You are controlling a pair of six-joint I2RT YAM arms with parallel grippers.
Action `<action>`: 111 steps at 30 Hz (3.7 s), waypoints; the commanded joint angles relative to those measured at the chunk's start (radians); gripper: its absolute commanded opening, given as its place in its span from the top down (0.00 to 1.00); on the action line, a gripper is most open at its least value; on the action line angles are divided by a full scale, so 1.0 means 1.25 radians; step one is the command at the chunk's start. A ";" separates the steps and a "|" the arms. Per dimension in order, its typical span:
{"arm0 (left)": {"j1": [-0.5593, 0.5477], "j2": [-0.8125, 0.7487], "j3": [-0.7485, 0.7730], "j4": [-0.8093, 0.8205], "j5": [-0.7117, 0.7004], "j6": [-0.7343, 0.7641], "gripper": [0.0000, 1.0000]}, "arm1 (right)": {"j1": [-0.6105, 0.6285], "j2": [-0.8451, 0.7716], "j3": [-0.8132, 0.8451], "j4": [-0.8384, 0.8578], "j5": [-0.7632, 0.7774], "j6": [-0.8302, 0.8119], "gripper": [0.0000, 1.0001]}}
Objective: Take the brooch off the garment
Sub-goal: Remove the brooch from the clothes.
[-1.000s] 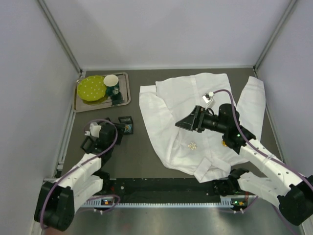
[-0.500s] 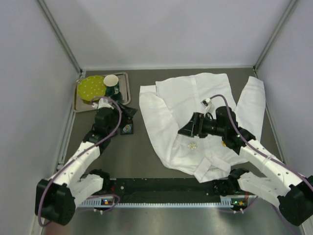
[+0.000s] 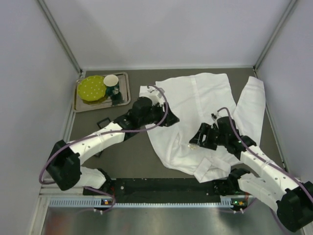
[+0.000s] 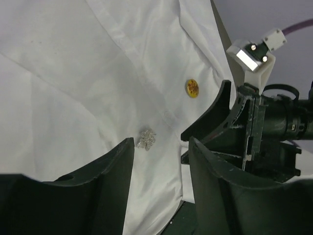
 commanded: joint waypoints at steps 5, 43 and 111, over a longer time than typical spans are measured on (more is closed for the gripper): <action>-0.142 0.154 0.115 -0.006 -0.026 0.186 0.49 | -0.084 -0.047 -0.009 -0.118 0.114 0.032 0.36; -0.269 0.449 0.217 -0.002 -0.149 0.265 0.76 | -0.092 0.100 -0.062 0.084 0.000 -0.017 0.67; -0.248 0.523 0.246 -0.046 -0.153 0.276 0.83 | -0.092 0.259 -0.114 0.279 0.006 0.263 0.71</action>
